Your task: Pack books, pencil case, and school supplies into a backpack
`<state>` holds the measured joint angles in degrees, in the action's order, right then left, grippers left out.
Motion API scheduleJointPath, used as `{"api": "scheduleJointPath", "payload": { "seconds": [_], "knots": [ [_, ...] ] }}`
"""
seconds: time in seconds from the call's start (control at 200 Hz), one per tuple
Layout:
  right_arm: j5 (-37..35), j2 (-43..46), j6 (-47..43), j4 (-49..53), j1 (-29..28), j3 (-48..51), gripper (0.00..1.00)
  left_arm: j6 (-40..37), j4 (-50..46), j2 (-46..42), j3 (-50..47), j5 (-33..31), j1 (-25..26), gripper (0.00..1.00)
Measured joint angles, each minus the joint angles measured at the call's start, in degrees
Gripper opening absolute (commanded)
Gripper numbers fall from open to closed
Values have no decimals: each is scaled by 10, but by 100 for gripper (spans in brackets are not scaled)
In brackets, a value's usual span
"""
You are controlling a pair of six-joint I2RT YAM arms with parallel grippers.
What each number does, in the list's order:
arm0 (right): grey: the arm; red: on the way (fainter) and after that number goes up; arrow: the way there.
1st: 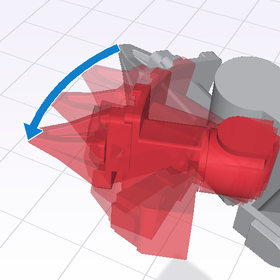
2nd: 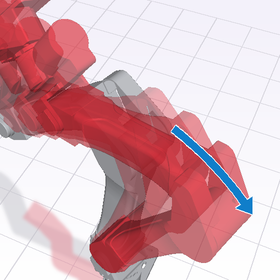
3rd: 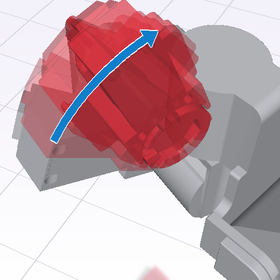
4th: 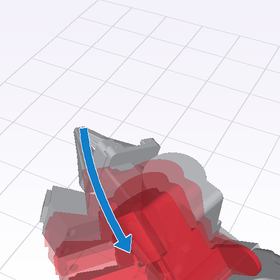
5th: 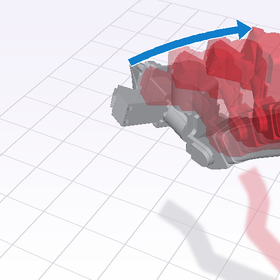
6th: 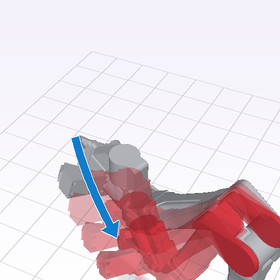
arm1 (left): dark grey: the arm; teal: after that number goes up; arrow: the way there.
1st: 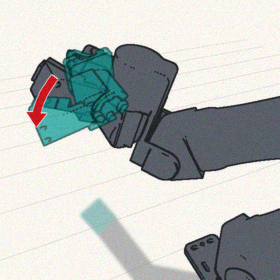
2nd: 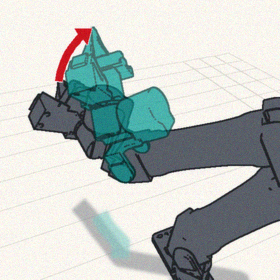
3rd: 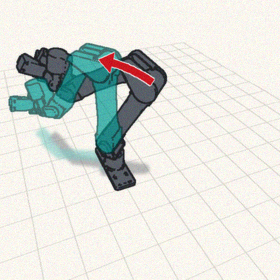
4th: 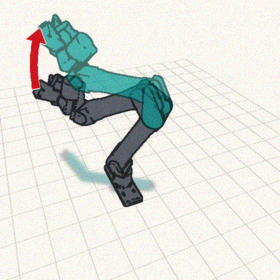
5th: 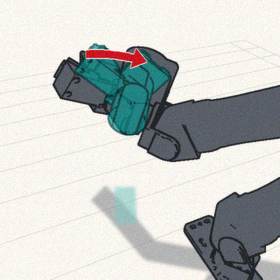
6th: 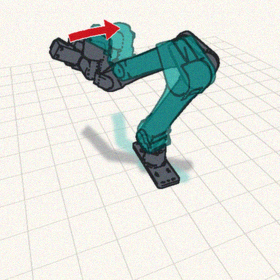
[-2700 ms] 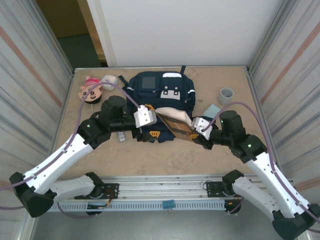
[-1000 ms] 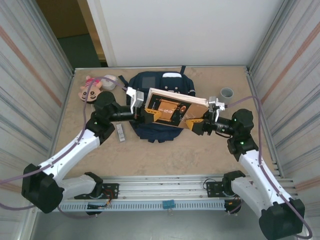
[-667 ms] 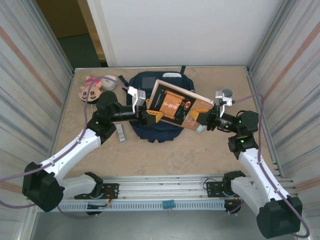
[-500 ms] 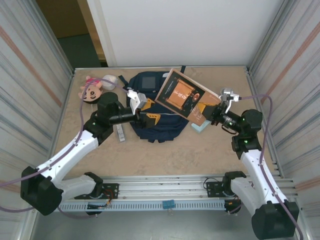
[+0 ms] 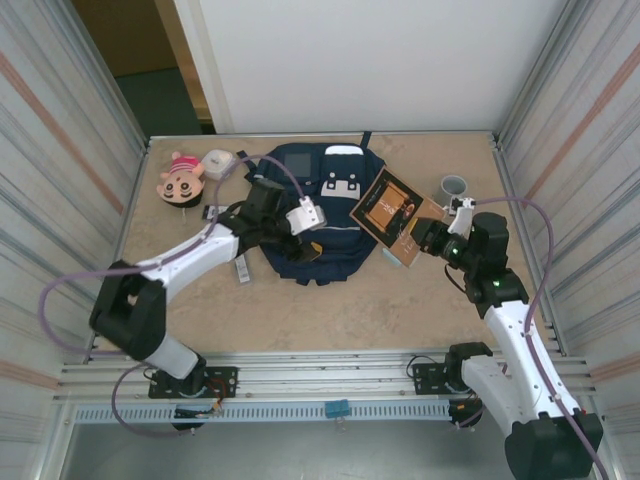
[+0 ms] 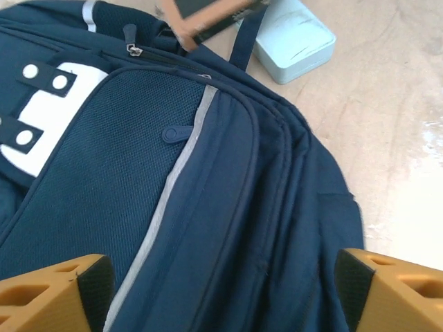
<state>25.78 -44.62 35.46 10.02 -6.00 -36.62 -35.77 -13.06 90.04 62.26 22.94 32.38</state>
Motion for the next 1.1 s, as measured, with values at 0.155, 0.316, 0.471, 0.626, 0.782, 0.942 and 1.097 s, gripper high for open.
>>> {"api": "scheduleJointPath", "payload": {
  "seconds": [0.155, 0.316, 0.471, 0.626, 0.782, 0.942, 1.097],
  "knots": [
    [-23, 0, -2, 23, 0, 0, 0, -21, -2, 83, 63, 7, 3, 88],
    [-36, 7, -2, 40, 0, 0, 0, -40, -20, 142, 109, 26, 3, 89],
    [-42, 18, -2, 49, 0, 0, 0, -55, -37, 179, 138, 34, 3, 89],
    [-46, 19, -2, 52, 0, 0, 0, -70, -49, 199, 148, 34, 4, 90],
    [-46, 14, -4, 53, 0, 0, 0, -78, -47, 216, 156, -7, 13, 85],
    [-46, 7, -4, 55, 0, 0, 0, -77, -40, 227, 156, -50, 28, 16],
    [-45, 7, -2, 67, 15, 0, 0, -55, -29, 201, 146, -70, 44, 0]
  ]
}}
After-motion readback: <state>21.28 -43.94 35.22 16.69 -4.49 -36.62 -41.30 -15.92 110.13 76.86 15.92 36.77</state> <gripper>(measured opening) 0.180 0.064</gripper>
